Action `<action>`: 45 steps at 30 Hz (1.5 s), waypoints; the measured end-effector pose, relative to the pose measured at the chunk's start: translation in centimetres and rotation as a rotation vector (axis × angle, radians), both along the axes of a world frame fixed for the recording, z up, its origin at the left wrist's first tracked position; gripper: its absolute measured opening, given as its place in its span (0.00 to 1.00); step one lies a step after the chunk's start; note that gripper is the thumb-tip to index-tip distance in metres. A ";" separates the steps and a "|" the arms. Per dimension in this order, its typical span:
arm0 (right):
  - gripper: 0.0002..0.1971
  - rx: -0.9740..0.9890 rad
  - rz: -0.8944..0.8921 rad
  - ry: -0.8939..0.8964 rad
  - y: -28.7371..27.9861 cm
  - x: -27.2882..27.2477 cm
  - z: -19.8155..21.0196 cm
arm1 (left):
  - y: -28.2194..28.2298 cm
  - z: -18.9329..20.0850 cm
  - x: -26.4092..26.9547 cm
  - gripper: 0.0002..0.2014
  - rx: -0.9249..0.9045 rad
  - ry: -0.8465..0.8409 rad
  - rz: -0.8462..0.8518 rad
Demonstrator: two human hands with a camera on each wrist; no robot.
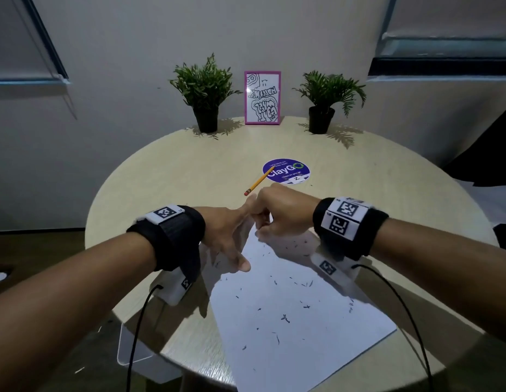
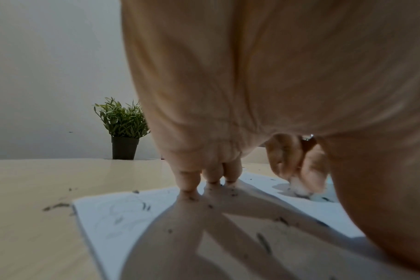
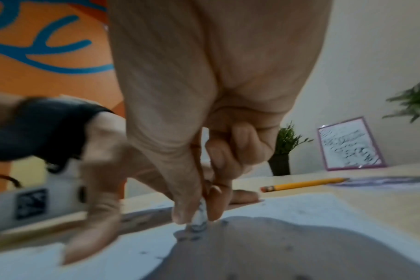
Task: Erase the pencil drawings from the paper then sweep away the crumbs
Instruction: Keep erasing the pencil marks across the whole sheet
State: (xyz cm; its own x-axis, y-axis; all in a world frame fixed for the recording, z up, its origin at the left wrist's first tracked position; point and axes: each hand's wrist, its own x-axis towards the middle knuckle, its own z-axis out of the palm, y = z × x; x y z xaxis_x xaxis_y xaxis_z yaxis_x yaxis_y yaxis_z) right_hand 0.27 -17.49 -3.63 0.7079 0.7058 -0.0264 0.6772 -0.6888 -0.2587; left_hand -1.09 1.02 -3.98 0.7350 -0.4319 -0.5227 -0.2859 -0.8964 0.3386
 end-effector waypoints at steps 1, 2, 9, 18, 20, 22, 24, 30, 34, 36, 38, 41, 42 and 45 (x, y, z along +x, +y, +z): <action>0.05 0.000 0.046 0.040 0.4 -0.6 -0.1 | 0.0 0.1 0.0 0.52 0.007 -0.024 -0.008; 0.06 -0.002 0.050 0.066 0.4 -0.6 -0.1 | 0.0 0.2 -0.1 0.50 0.016 -0.035 -0.017; 0.08 -0.099 -0.165 -0.099 -1.6 2.4 0.9 | 0.2 -0.4 0.0 0.72 0.089 -0.054 -0.021; 0.08 -0.005 -0.126 -0.019 -1.3 2.0 0.5 | 0.0 0.0 -0.3 0.67 0.108 -0.062 -0.044; 0.08 -0.046 -0.199 -0.090 -1.8 2.6 0.8 | -0.1 0.0 -0.4 0.68 0.121 -0.073 -0.038; 0.08 -0.020 -0.162 -0.068 -1.5 2.1 0.7 | -0.1 0.0 -0.4 0.65 0.107 -0.060 -0.030; 0.07 0.042 -0.059 0.063 -0.5 0.7 0.5 | 0.0 0.2 -0.4 0.57 0.091 -0.071 -0.023; 0.07 0.024 -0.099 0.080 -1.2 1.5 0.4 | -0.2 0.3 -0.6 0.65 0.102 -0.060 -0.055; 0.08 -0.024 -0.168 -0.019 -1.2 1.8 0.9 | -0.2 0.4 -0.5 0.67 0.141 -0.089 -0.038; 0.07 0.009 -0.087 0.047 -0.5 0.5 0.7 | -0.1 0.3 -0.4 0.63 0.120 -0.080 -0.040; 0.07 0.020 -0.026 0.148 -0.2 -0.6 0.5 | 0.0 0.3 -0.3 0.58 0.117 -0.080 -0.039; 0.07 0.013 -0.115 0.136 -1.3 0.7 0.5 | -0.2 0.1 -0.3 0.64 0.144 -0.092 -0.063; 0.08 0.001 -0.159 0.096 -1.8 1.4 0.7 | -0.2 0.1 -0.3 0.66 0.159 -0.098 -0.072; 0.11 -0.073 -0.194 -0.056 -1.8 1.8 1.2 | -0.2 0.2 -0.4 0.64 0.178 -0.093 -0.085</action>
